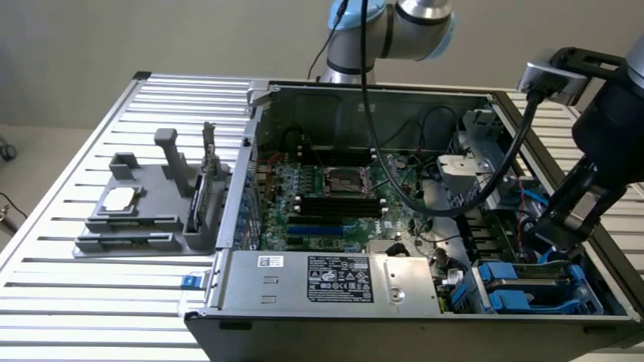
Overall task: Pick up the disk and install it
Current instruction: 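Insert the first disk wire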
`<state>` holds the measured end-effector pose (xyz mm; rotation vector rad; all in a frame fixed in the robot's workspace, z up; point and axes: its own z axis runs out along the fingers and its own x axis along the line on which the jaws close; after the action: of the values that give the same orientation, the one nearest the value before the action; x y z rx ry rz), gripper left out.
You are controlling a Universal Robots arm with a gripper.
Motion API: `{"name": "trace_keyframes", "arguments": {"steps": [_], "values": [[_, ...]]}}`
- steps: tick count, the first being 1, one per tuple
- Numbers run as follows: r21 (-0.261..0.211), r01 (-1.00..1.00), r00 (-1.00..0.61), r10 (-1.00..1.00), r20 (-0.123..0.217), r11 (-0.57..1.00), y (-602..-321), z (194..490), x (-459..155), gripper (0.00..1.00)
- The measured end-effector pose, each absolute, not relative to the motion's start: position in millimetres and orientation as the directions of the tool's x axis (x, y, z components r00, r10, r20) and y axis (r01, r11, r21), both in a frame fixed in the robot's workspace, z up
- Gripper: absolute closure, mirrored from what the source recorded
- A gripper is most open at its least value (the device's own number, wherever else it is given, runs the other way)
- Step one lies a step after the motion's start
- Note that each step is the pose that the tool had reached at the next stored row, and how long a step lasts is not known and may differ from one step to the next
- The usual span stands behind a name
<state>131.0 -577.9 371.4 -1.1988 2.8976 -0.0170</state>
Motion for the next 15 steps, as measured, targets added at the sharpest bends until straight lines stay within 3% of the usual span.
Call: {"name": "trace_keyframes", "arguments": {"steps": [15], "values": [[-0.015, -0.560, -0.829, -0.560, -0.003, 0.829, -577.9, 372.1, 130.9, 0.78]]}}
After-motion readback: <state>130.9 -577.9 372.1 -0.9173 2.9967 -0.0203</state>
